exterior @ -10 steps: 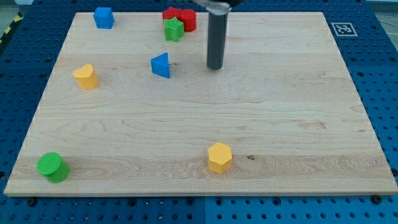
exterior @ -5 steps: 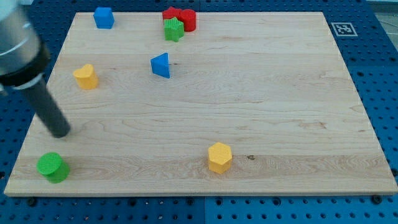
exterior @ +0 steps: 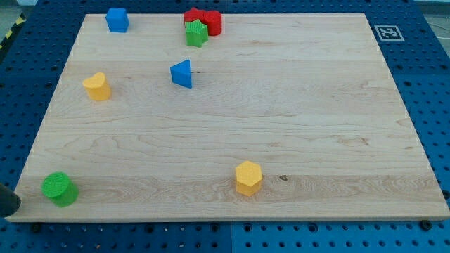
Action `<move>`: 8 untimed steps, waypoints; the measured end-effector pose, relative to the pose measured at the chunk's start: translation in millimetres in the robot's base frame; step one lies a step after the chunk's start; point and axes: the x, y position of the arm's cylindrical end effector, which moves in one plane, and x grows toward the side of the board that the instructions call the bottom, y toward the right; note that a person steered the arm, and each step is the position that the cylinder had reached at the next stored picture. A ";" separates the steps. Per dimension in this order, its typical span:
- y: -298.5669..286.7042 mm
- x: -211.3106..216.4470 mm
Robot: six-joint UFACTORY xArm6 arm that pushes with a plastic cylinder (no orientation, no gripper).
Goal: Slide the green circle towards the center of the board
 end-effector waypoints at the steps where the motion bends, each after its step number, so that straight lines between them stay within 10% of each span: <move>1: 9.5 -0.1; 8: 171.9 -63.4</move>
